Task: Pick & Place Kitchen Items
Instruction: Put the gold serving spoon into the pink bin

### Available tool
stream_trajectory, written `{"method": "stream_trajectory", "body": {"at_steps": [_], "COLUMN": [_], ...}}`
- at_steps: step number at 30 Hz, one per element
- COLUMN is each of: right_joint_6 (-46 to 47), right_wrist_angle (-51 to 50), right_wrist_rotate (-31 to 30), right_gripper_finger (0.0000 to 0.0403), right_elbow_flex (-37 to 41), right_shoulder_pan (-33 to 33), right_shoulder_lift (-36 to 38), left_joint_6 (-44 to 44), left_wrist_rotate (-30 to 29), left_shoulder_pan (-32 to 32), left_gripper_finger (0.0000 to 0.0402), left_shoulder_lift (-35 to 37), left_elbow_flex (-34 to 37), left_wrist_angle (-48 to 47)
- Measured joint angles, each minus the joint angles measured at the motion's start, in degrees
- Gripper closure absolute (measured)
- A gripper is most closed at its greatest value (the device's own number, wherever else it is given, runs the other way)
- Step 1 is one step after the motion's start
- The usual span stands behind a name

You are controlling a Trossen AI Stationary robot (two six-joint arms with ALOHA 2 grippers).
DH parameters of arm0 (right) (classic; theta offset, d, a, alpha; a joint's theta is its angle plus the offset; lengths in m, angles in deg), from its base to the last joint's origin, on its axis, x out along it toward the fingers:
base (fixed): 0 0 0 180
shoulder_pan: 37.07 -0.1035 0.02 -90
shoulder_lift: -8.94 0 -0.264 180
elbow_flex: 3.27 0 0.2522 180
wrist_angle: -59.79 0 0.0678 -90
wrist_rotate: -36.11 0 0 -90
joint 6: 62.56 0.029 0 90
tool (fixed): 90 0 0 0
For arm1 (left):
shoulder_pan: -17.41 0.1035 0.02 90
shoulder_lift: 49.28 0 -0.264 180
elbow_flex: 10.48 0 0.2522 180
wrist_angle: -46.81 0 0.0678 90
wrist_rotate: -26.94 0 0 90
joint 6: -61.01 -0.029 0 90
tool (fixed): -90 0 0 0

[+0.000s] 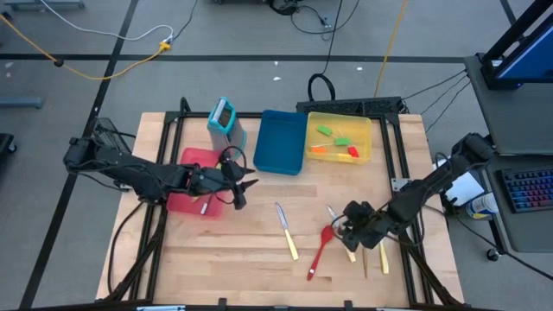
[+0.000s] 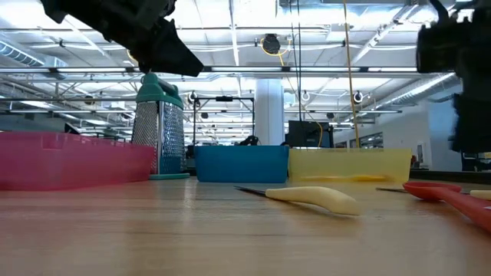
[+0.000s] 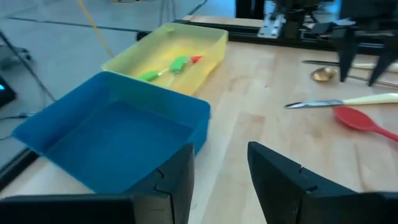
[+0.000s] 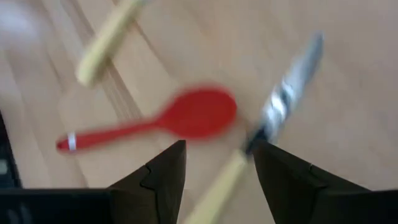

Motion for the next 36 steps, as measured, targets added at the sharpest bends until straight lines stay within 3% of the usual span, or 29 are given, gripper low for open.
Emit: {"method": "stream_trajectory", "body": {"at_steps": [7,10,22,28,36], "right_joint_6": [14.54,19.82,37.36,37.19,37.14], "right_wrist_angle": [-6.80,-8.37,-16.96,-15.63,-16.57], "right_wrist_rotate": [15.08,17.84,19.06,13.48,12.34], "right_gripper_finger": [0.0222,0.0222,0.0222,0.0222,0.0225], "right_elbow_flex": [0.00,0.00,0.00,0.02,-0.20], "right_shoulder_pan": [-0.24,-1.36,-6.80,-7.17,-7.08], "right_shoulder_lift": [2.85,2.60,1.17,-2.06,-7.13], "left_joint_6": [0.03,0.07,-0.24,-0.24,-0.34], "left_wrist_rotate": [1.72,1.71,0.80,0.80,0.77], "left_shoulder_pan": [0.19,0.19,0.19,0.19,0.24], "left_gripper_finger": [0.0247,0.0247,0.0247,0.0247,0.0247], "left_shoulder_lift": [0.00,0.00,0.00,0.00,0.00], "left_elbow_flex": [0.00,0.00,0.00,0.00,0.00], "left_wrist_angle": [0.21,0.41,1.97,1.92,1.92]}}
